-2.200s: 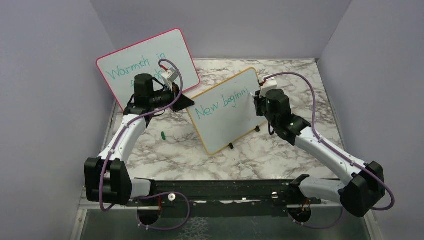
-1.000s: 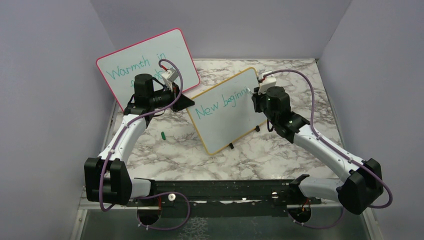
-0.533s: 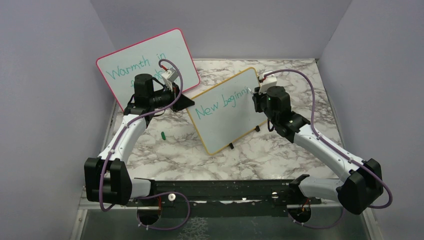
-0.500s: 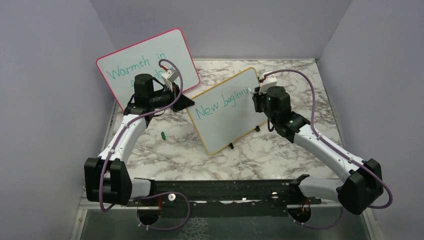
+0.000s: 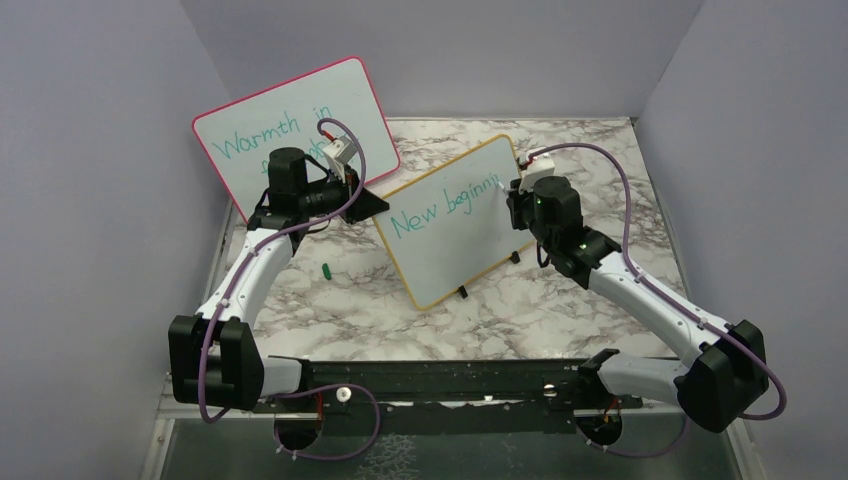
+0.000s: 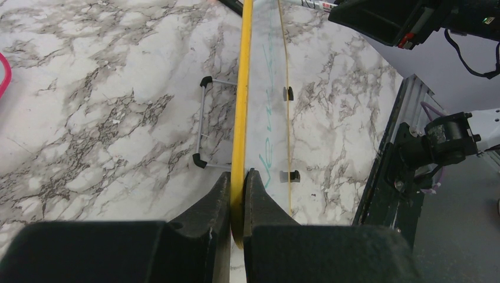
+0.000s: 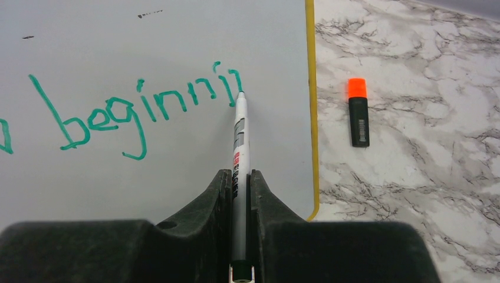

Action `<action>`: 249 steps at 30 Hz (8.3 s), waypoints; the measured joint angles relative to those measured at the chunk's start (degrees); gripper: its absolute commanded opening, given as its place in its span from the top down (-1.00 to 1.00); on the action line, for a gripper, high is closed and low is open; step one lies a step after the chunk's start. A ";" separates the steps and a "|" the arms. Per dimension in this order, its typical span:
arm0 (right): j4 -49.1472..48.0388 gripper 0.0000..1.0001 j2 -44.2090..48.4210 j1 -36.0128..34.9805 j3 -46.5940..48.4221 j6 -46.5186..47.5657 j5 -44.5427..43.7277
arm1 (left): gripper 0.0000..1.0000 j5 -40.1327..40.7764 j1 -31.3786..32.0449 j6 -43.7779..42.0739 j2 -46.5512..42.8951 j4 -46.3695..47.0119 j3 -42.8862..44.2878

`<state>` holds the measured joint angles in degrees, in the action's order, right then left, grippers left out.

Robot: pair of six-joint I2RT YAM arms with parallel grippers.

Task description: Write a sentence on the whiteboard

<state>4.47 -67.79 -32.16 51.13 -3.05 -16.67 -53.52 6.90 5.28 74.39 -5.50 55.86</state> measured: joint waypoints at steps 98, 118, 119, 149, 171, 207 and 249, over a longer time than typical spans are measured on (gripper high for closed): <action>-1.64 1.00 -1.16 3.30 1.22 0.09 -1.66 | 1.00 -0.02 0.00 0.00 -0.02 -0.20 0.02; -2.16 1.00 -2.71 3.72 3.23 0.59 1.42 | 1.00 -0.02 0.00 0.00 -0.02 -0.20 0.02; -2.16 0.99 -2.71 3.76 3.23 0.61 1.55 | 1.00 -0.02 0.00 0.00 -0.02 -0.17 0.02; -1.62 1.00 -1.57 3.78 1.55 0.13 2.45 | 1.00 0.00 0.00 0.00 -0.02 -0.17 0.02; -2.29 1.00 -2.03 3.78 1.51 0.11 0.98 | 1.00 0.00 0.00 0.00 -0.02 -0.17 0.02; -0.61 0.99 -1.51 3.78 0.79 -1.18 1.05 | 1.00 0.00 0.00 0.00 0.00 -0.24 0.09; -1.79 1.00 -0.07 4.98 0.83 -1.09 1.46 | 1.00 -0.02 0.00 0.00 -0.02 -0.26 0.09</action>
<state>2.68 -67.85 -27.18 51.96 -4.14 -15.20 -53.54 6.90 5.28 74.37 -5.76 55.94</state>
